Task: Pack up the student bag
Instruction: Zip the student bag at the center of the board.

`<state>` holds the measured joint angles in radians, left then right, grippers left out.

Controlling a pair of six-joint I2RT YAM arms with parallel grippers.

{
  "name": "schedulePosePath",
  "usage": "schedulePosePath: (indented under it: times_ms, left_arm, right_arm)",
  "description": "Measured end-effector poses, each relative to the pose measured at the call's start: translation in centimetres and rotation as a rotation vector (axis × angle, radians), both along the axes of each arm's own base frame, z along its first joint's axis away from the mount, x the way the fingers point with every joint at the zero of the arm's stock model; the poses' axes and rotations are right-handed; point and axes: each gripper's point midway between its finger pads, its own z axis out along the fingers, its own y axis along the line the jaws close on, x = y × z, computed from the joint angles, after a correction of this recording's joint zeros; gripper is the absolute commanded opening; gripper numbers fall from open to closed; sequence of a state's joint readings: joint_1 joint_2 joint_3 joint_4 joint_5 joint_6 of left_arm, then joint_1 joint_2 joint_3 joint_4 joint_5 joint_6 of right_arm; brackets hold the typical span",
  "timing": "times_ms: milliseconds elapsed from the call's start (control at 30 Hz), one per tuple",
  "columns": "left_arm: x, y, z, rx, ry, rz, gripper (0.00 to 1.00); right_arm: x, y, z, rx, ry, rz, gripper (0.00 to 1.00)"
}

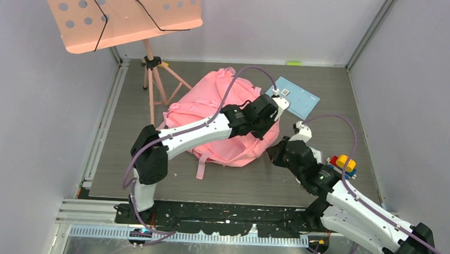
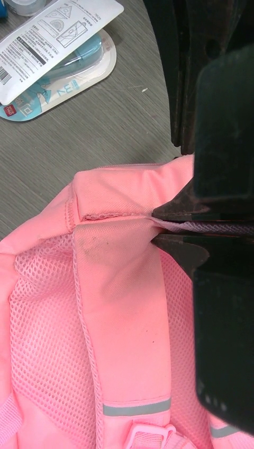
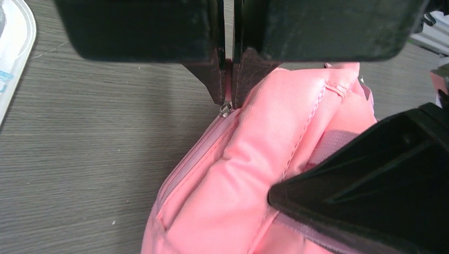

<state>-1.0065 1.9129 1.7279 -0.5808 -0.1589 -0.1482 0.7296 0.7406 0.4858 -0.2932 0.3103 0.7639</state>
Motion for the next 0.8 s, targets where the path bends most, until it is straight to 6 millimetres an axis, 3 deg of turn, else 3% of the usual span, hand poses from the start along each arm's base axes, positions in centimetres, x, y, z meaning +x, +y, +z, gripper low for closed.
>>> schedulePosePath:
  times_ms: [200,267,433,500,567,700,800]
  left_arm:
    - [0.6,-0.2,0.4,-0.006,-0.034,-0.009,0.04]
    - [1.0,-0.4,0.7,-0.017,-0.051,0.001,0.18]
    - [2.0,0.0,1.0,-0.032,-0.098,0.010,0.65]
    - [2.0,1.3,1.3,-0.039,-0.119,0.020,0.78]
    - [1.6,2.8,2.1,-0.057,-0.139,0.027,0.84]
    - [-0.9,7.7,4.7,-0.106,-0.176,0.033,0.88]
    - [-3.1,10.3,6.6,-0.171,-0.196,0.017,0.88]
  right_arm:
    - [-0.3,1.5,-1.1,-0.002,0.016,0.052,0.00]
    - [-0.5,2.0,-1.4,-0.005,0.023,0.070,0.00]
    - [-0.4,1.7,-1.4,0.004,0.023,0.032,0.00]
    - [-0.5,1.3,-1.5,0.001,0.031,0.006,0.00]
    - [-0.6,1.0,-1.4,0.008,0.030,-0.011,0.00]
    - [-0.7,0.4,-1.7,0.001,0.037,-0.042,0.01]
    - [-0.8,0.1,-2.0,-0.005,0.048,-0.056,0.00]
